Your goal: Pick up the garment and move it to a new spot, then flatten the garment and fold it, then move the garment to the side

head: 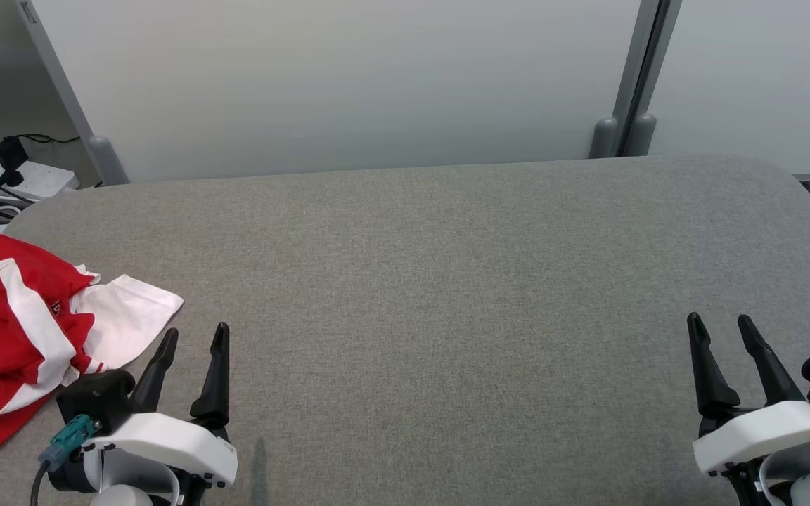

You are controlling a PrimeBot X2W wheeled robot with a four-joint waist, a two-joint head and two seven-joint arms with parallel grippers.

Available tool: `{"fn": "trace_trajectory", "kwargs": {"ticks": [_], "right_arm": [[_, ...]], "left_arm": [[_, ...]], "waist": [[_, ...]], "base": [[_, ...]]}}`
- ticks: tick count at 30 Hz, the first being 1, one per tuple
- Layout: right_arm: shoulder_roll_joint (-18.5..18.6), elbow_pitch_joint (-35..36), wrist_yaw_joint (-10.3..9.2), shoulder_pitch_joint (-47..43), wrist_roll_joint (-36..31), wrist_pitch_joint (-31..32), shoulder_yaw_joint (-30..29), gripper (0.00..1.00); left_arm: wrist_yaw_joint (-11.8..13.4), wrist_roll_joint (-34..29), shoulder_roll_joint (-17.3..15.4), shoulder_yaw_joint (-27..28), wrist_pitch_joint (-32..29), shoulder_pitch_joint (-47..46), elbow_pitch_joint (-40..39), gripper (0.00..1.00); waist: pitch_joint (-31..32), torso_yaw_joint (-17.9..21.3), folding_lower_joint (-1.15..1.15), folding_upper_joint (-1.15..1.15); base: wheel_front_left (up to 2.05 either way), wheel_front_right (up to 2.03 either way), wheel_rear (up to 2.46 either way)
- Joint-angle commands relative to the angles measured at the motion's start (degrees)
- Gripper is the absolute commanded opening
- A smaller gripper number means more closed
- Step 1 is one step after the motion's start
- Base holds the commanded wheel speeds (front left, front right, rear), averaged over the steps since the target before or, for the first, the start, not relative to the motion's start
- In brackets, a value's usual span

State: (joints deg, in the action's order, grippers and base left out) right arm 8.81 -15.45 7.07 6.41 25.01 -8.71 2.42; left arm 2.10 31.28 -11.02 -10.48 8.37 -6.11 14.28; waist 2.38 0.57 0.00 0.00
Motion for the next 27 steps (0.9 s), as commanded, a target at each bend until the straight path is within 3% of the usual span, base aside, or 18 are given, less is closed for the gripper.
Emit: {"fn": "trace_trajectory", "kwargs": {"ticks": [1, 27], "right_arm": [[0.7, 1.4, 0.35, 1.1, -1.4, -1.0, 1.0, 1.00], [1.1, -2.8, 0.41, -0.1, -13.0, -5.6, 3.7, 1.00]], "left_arm": [[0.4, -1.3, -1.3, 1.3, 0.8, -1.9, -1.2, 1.00], [2.6, -10.6, -2.2, -0.4, 0.9, -2.1, 1.6, 1.00]], "waist": [[0.0, 0.0, 0.00, 0.00], [0.9, -0.2, 0.00, 0.00]], "base": [[0.00, 0.00, 0.00], [0.00, 0.00, 0.00]]}}
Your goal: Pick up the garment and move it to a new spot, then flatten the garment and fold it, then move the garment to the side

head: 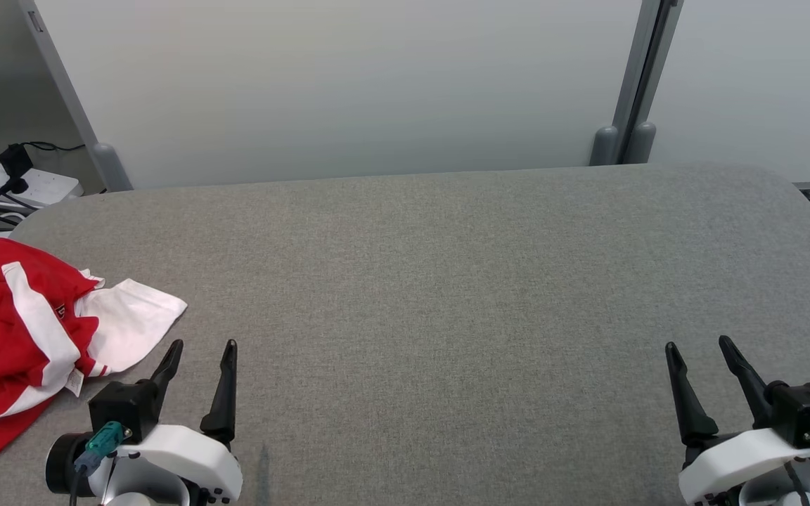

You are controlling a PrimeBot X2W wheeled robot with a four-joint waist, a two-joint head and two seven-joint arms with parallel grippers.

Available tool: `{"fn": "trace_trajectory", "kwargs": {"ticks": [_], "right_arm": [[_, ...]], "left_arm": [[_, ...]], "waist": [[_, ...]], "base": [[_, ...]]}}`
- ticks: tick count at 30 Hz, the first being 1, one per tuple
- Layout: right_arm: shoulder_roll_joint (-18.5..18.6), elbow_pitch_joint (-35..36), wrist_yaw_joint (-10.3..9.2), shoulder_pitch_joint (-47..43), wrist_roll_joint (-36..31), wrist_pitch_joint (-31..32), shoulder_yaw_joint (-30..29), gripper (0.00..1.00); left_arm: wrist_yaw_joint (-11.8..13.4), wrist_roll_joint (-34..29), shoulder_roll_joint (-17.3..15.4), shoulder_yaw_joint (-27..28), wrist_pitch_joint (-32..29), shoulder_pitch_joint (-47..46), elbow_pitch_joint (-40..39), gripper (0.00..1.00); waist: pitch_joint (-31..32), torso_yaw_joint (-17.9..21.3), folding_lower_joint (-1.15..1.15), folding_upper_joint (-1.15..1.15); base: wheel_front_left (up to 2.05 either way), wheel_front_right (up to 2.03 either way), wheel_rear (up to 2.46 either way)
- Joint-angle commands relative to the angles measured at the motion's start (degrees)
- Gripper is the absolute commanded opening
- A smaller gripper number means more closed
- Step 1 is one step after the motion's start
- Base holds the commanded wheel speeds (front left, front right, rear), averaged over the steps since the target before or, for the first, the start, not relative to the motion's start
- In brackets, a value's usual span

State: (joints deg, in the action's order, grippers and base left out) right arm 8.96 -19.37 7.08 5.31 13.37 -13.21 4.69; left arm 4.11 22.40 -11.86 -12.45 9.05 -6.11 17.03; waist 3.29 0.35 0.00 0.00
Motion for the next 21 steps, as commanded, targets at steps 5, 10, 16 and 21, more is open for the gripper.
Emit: {"fn": "trace_trajectory", "kwargs": {"ticks": [5, 10, 16, 21], "right_arm": [[1.0, 0.8, 0.41, 1.0, -3.1, -1.8, 1.5, 1.00], [0.2, 0.7, 0.41, 0.7, -1.2, -1.8, 0.8, 1.00], [0.0, 0.6, 0.41, 0.4, 0.1, -1.8, 0.4, 1.00], [0.0, 0.6, 0.41, 0.3, 0.4, -1.8, 0.3, 1.00]], "left_arm": [[0.9, -2.9, -1.5, 1.5, 0.0, -2.1, -1.0, 1.00], [1.2, -1.7, -1.3, 1.9, -0.8, -1.7, -1.1, 1.00], [1.4, -0.6, -1.2, 2.3, -0.9, -1.4, -1.1, 1.00], [1.4, -0.4, -1.3, 2.2, -0.9, -1.5, -1.1, 1.00]], "waist": [[0.1, 0.0, 0.00, 0.00], [0.1, 0.1, 0.00, 0.00], [0.0, 0.2, 0.00, 0.00], [-0.1, 0.1, 0.00, 0.00]], "base": [[0.00, 0.00, 0.00], [0.00, 0.00, 0.00], [0.00, 0.00, 0.00], [0.00, 0.00, 0.00]]}}
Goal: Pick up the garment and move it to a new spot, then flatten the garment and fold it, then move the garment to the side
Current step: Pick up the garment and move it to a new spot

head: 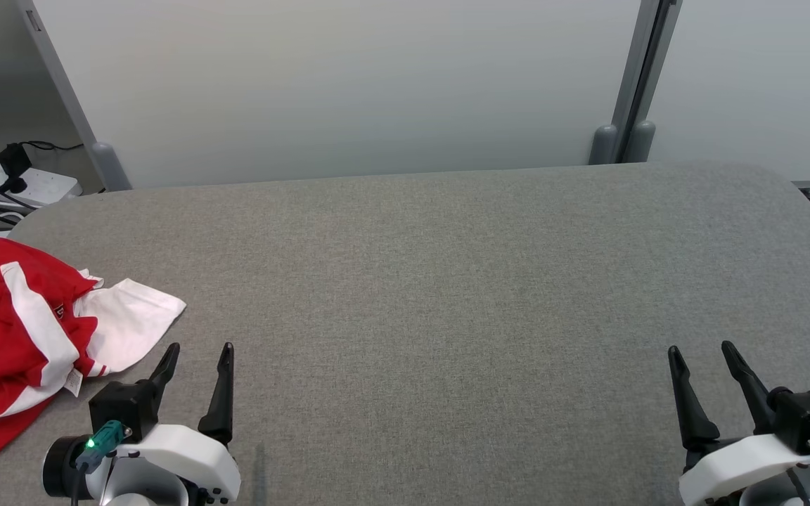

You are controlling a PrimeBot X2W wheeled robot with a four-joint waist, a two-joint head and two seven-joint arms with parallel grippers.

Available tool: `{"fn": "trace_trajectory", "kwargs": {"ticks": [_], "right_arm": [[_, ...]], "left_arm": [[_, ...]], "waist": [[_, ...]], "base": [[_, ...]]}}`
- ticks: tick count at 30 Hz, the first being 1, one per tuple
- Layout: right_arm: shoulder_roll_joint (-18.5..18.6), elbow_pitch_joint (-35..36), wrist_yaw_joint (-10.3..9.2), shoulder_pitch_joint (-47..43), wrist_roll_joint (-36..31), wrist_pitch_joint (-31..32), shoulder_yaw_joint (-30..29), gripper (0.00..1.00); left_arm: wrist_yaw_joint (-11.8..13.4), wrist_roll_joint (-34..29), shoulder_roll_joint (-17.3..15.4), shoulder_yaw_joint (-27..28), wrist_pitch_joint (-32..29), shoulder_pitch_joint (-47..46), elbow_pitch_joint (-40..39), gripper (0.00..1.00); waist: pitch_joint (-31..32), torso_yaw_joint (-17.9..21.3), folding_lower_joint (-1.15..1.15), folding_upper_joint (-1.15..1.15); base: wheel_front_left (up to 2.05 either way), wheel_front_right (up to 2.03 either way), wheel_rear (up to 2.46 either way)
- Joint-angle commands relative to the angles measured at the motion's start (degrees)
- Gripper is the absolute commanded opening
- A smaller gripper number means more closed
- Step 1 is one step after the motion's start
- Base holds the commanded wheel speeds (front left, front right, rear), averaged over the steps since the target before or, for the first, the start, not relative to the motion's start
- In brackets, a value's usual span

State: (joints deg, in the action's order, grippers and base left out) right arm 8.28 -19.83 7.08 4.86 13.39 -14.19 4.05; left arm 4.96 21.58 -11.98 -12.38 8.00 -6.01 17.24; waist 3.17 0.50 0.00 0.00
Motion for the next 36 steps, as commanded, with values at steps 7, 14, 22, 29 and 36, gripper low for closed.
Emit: {"fn": "trace_trajectory", "kwargs": {"ticks": [7, 14, 22, 29, 36], "right_arm": [[1.1, 0.7, 0.41, 0.7, 0.6, -0.8, 1.3, 1.00], [1.4, 0.8, 0.41, 0.9, 1.0, -0.8, 1.6, 1.00], [1.1, 2.7, 0.41, 1.1, 1.6, -0.8, 3.7, 1.00], [0.2, 3.9, 0.41, 1.6, 2.6, -0.8, 5.2, 1.00], [-0.3, 4.2, 0.41, 1.7, 3.2, -0.8, 5.5, 1.00]], "left_arm": [[0.9, 0.4, -1.3, 1.8, 0.1, -2.0, -1.2, 1.00], [1.5, 0.6, -1.5, 1.9, 0.4, -2.7, -1.0, 1.00], [2.4, 1.2, -2.0, 2.6, 0.6, -2.7, -1.7, 1.00], [3.3, 2.3, -2.0, 3.8, 1.1, -1.9, -2.3, 1.00], [3.6, 2.8, -2.1, 3.9, 1.4, -1.4, -2.5, 1.00]], "waist": [[0.0, -0.6, 0.00, 0.00], [0.0, -3.1, 0.00, 0.00], [-0.2, -9.4, 0.00, 0.00], [-0.4, -15.8, 0.00, 0.00], [-0.2, -22.8, 0.00, 0.00]], "base": [[0.00, 0.00, 0.00], [0.00, 0.00, 0.00], [0.00, 0.00, 0.00], [0.00, 0.00, 0.00], [0.00, 0.00, 0.00]]}}
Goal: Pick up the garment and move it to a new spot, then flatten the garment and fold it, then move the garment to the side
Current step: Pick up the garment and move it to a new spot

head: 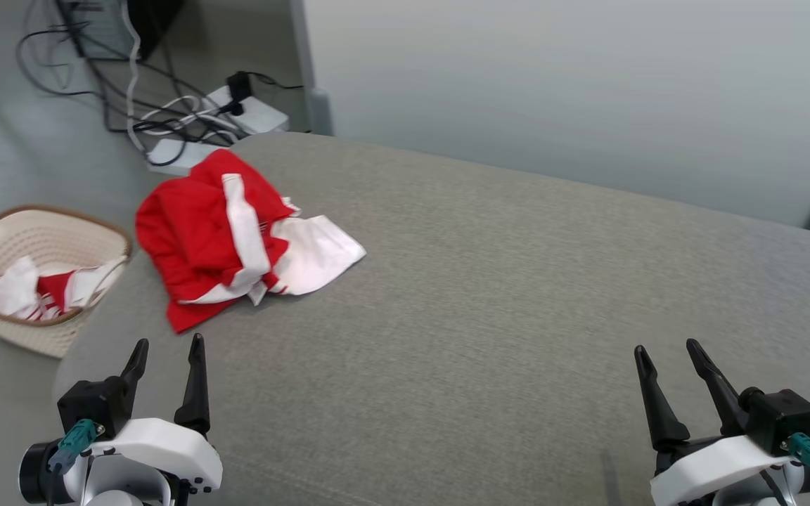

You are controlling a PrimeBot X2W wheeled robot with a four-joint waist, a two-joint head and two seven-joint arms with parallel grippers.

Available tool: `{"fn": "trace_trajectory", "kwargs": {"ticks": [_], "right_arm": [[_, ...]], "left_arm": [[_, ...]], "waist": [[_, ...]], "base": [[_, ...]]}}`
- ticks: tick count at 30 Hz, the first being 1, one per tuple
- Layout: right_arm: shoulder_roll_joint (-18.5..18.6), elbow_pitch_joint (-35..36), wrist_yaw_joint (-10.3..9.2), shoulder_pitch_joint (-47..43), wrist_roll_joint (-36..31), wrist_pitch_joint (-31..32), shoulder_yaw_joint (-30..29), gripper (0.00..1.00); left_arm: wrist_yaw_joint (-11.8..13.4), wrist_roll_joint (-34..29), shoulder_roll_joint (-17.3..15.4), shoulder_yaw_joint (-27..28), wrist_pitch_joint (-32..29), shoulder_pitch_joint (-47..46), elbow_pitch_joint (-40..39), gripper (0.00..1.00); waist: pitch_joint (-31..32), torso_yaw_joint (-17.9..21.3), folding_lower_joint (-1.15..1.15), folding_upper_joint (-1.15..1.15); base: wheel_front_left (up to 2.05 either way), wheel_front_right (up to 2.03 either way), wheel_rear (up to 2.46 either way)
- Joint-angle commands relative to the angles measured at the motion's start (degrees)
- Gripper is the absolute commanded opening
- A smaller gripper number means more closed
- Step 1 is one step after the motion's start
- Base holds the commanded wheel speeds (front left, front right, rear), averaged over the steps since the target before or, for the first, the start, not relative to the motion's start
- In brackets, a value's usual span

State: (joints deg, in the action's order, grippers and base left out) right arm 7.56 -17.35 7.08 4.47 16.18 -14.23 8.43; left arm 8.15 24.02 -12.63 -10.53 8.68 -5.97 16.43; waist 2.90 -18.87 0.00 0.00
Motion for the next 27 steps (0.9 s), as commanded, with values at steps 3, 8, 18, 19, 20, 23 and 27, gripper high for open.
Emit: {"fn": "trace_trajectory", "kwargs": {"ticks": [3, 8, 18, 19, 20, 23, 27], "right_arm": [[0.1, 1.9, 0.41, 1.8, 0.4, -0.8, 0.9, 1.00], [-0.2, 2.0, 0.41, 1.5, 0.4, -0.8, 0.8, 1.00], [0.1, 1.8, 0.41, 2.6, 0.6, -0.8, 2.2, 1.00], [0.1, 1.9, 0.41, 2.6, 0.8, -0.8, 2.2, 1.00], [0.1, 2.0, 0.41, 2.6, 0.8, -0.8, 2.2, 1.00], [0.2, 2.2, 0.41, 2.5, 0.9, -0.8, 2.1, 1.00], [0.1, 2.3, 0.41, 2.3, 0.9, -0.8, 2.0, 1.00]], "left_arm": [[0.3, 0.3, -1.6, 1.8, 0.5, -1.5, -1.7, 1.00], [0.1, 0.6, -1.5, 1.3, 0.3, -1.7, -1.6, 1.00], [0.6, 1.4, -1.3, 1.6, 1.0, -1.5, -1.8, 1.00], [0.6, 1.4, -1.3, 1.5, 0.9, -1.5, -1.7, 1.00], [0.6, 1.4, -1.4, 1.4, 0.8, -1.5, -1.7, 1.00], [0.6, 1.4, -1.6, 1.2, 0.6, -1.8, -1.7, 1.00], [0.6, 1.5, -1.7, 1.0, 0.3, -2.2, -1.8, 1.00]], "waist": [[0.1, -6.0, 0.00, 0.00], [0.0, -8.7, 0.00, 0.00], [-0.9, -9.6, 0.00, 0.00], [-0.9, -9.6, 0.00, 0.00], [-0.9, -9.5, 0.00, 0.00], [-0.9, -9.5, 0.00, 0.00], [-0.9, -9.5, 0.00, 0.00]], "base": [[0.00, 0.00, 0.00], [0.00, 0.00, 0.00], [0.00, 0.00, 0.00], [0.00, 0.00, 0.00], [0.00, 0.00, 0.00], [0.00, 0.00, 0.00], [0.00, 0.00, 0.00]]}}
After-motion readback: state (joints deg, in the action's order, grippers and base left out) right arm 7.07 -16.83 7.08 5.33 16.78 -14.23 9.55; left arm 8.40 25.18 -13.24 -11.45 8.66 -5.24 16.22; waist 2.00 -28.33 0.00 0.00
